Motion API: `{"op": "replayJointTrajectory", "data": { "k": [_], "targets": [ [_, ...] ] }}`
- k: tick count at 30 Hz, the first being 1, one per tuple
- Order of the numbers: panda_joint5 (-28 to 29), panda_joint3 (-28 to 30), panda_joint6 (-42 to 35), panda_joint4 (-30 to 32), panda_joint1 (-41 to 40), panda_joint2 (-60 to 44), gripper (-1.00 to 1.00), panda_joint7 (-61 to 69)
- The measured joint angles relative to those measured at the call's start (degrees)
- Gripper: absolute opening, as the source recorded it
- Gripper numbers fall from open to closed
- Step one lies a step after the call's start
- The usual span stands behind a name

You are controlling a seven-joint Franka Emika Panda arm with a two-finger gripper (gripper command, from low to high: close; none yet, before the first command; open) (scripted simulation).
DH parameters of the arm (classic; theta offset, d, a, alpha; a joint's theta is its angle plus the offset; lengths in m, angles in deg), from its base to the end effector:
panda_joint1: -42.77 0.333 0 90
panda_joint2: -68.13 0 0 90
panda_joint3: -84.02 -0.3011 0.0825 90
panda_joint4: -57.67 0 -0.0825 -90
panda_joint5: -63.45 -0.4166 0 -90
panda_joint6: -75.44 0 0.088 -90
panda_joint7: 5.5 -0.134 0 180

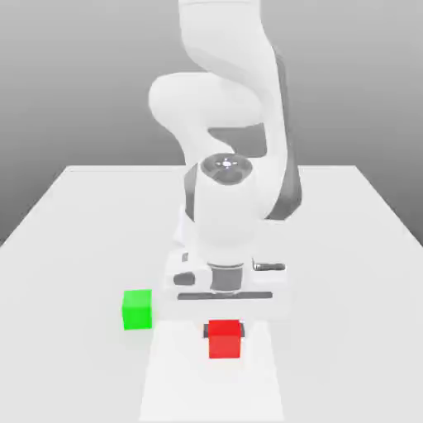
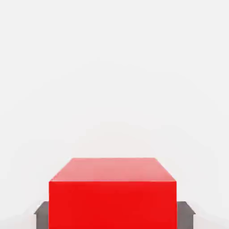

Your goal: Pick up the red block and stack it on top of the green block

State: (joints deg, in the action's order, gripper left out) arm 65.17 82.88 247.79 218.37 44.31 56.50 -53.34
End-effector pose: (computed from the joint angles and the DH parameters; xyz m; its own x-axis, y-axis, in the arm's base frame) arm 0.3664 0.0201 0.0755 0.7256 -0.6881 0.0003 -0.6881 -0.7256 -0.0003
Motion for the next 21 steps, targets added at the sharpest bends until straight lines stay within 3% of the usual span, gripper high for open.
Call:
{"op": "replayJointTrajectory", "data": {
  "k": [3,9,21],
  "targets": [
    [-0.08,-0.20,-0.68,0.12,-0.17,0.79,-1.00,0.06],
    [-1.78,-0.93,-10.44,1.82,-0.52,12.27,-1.00,0.91],
    [-1.34,2.27,-16.21,7.38,-14.05,23.62,-1.00,-30.41]
  ]
}}
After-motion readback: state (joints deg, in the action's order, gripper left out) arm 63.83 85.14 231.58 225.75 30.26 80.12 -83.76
